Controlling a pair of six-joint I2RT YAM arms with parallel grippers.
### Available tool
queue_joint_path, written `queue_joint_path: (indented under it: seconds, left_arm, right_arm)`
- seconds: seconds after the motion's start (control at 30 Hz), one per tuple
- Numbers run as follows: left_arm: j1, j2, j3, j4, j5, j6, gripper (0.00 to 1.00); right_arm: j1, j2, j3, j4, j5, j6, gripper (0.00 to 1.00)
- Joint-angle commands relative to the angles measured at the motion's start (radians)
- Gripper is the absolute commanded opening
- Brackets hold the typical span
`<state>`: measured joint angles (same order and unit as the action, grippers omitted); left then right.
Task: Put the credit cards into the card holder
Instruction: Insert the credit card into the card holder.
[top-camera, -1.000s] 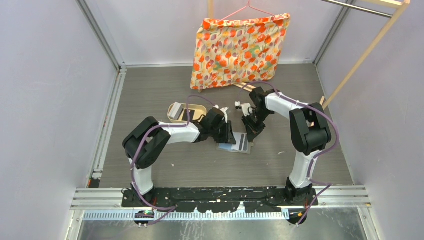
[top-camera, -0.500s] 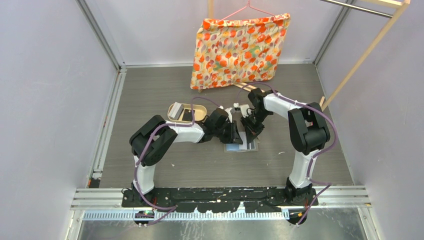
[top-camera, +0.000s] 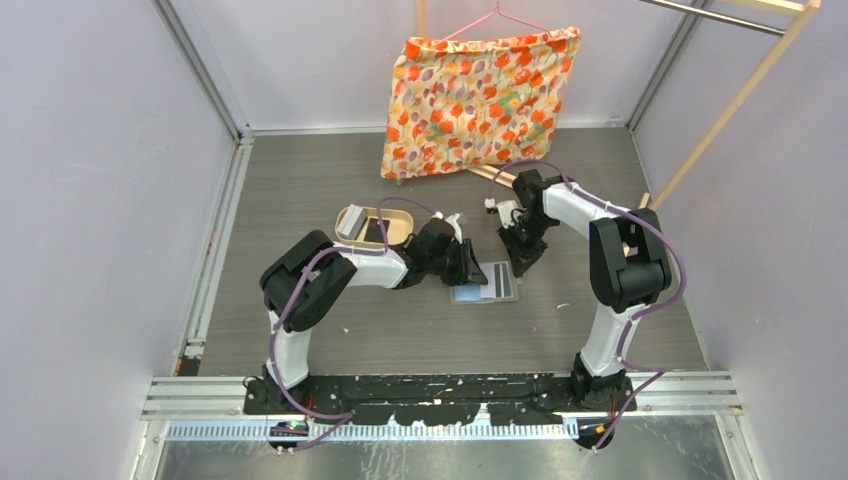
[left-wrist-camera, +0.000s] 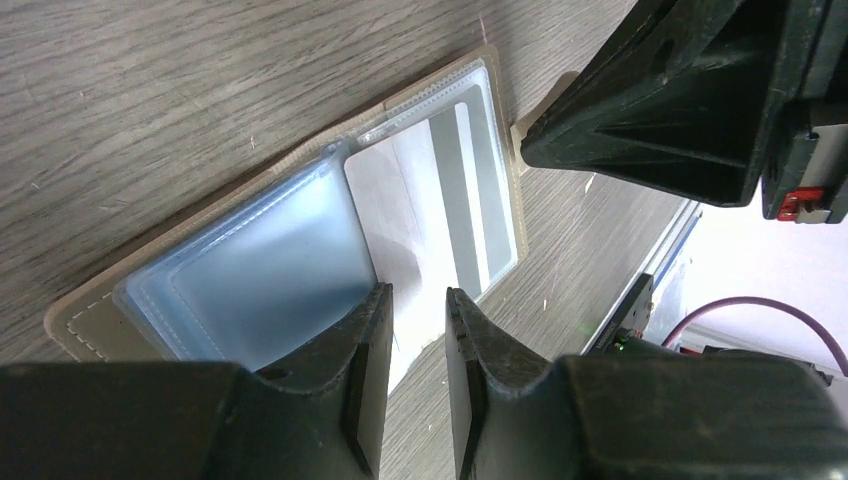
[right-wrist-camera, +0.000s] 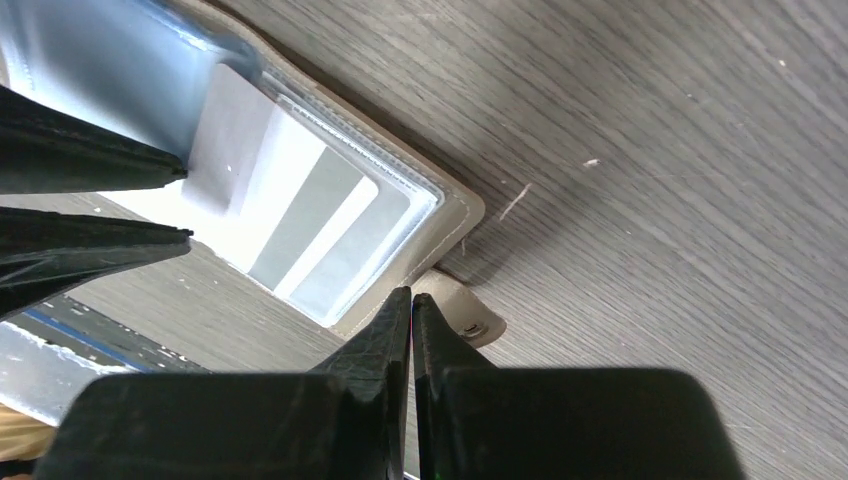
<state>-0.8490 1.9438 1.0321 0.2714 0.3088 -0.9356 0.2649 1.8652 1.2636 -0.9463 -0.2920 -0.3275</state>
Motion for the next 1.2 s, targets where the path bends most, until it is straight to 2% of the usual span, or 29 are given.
queue_joint_path:
  seconds: [0.0,0.17,0.43,0.9,1.17]
  left_arm:
    - [-0.002,0.010,-0.010,0.065,-0.028,-0.009,0.28]
    - [-0.002,0.032,-0.005,0.090,-0.017,-0.028,0.28]
    - [-0.008,0.062,0.011,0.132,0.003,-0.057,0.28]
    - [-0.036,0.101,0.057,0.210,0.040,-0.100,0.28]
    - [-0.038,0.046,0.017,0.225,0.015,-0.076,0.28]
  right_arm:
    - [0.006,-0.004,-0.003,-0.002,0.072,-0.008,0.09]
    - [0.011,0.064,0.011,-0.022,0.037,-0.003,0.08]
    - [0.041,0.085,0.018,-0.030,-0.004,0.002,0.08]
    - [0.047,0.069,0.024,-0.037,-0.049,0.002,0.08]
    - [0.037,0.021,0.029,-0.041,-0.046,-0.008,0.11]
